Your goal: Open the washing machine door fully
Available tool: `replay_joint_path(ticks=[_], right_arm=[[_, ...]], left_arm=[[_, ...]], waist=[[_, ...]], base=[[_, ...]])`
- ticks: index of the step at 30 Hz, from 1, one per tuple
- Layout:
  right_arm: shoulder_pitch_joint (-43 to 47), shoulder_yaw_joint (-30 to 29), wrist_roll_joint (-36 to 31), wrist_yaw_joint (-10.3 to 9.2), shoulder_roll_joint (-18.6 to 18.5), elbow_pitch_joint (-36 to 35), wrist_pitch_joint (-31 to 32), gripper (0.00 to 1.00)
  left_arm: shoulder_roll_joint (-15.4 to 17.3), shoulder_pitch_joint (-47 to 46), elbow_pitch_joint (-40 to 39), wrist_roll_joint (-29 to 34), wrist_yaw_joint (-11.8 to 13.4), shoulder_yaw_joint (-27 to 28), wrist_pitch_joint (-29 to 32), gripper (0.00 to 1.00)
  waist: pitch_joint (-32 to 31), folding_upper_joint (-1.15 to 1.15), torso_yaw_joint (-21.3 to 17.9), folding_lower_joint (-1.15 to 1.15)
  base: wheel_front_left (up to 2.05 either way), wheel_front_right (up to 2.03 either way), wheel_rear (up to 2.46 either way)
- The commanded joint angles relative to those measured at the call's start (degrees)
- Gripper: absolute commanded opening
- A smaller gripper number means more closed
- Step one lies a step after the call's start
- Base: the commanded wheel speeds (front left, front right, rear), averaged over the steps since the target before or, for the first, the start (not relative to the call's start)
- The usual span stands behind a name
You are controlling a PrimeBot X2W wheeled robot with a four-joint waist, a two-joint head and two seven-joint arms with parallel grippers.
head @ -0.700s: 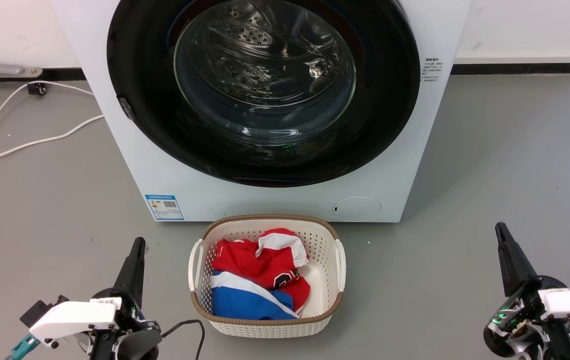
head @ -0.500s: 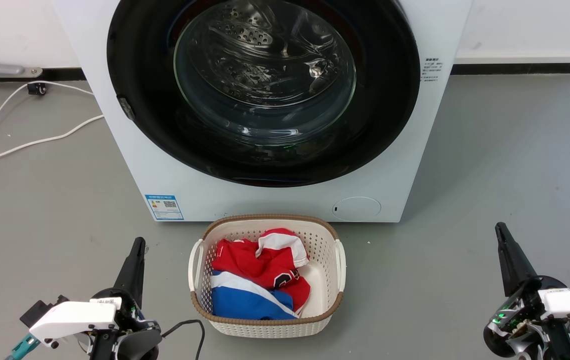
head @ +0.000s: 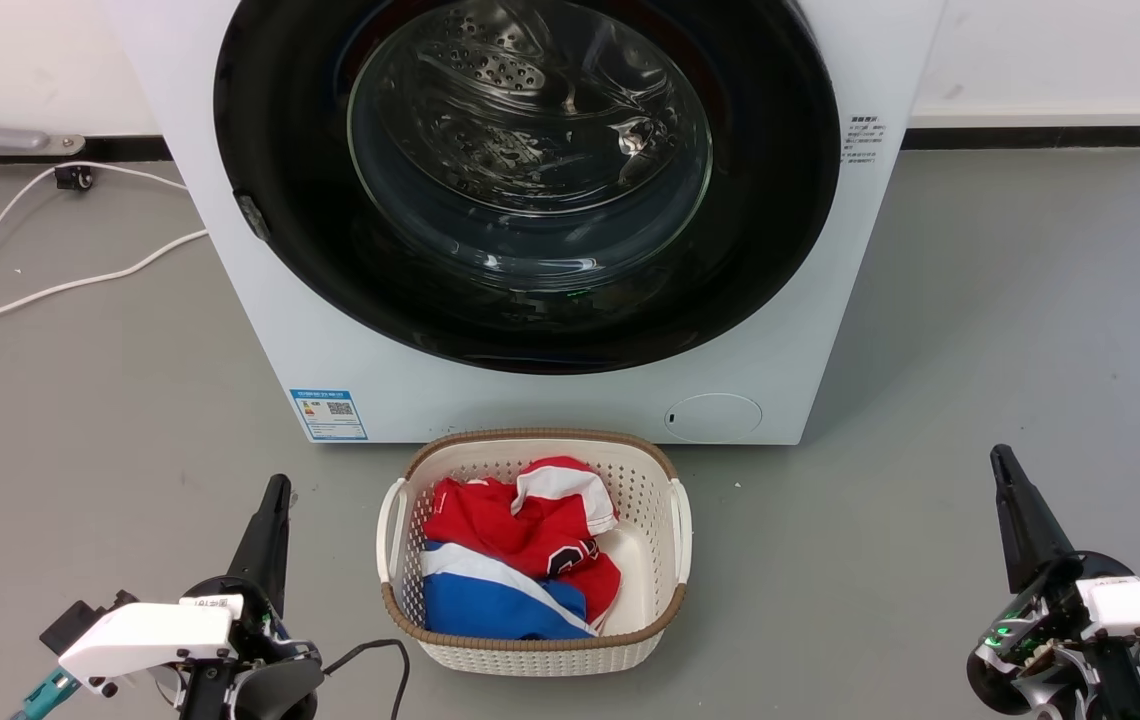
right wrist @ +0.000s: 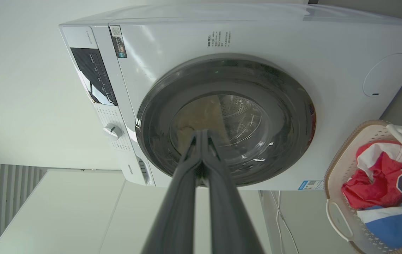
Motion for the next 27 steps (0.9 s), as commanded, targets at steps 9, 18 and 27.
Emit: replay_joint_path(ticks=[9, 18, 27], right_arm=[[-0.61, -0.07, -0.33, 0.00, 0.19, 0.03, 0.12, 0.00], [-0.61, -0.06, -0.34, 0.00, 0.20, 0.03, 0.13, 0.00], [-0.61, -0.07, -0.34, 0.00, 0.20, 0.03, 0.13, 0.00]], left_arm=[[-0.08, -0.62, 0.05, 0.11, 0.04, 0.26, 0.17, 0.00], [-0.10, -0.62, 0.05, 0.13, 0.04, 0.28, 0.19, 0.00], [-0.11, -0.62, 0.05, 0.16, 0.04, 0.29, 0.21, 0.00]], waist=[[0.00, 0.00, 0.00, 0.00], [0.00, 0.00, 0.00, 0.00], [0.00, 0.00, 0.00, 0.00]], base=[[0.00, 0.00, 0.00], [0.00, 0.00, 0.00], [0.00, 0.00, 0.00]])
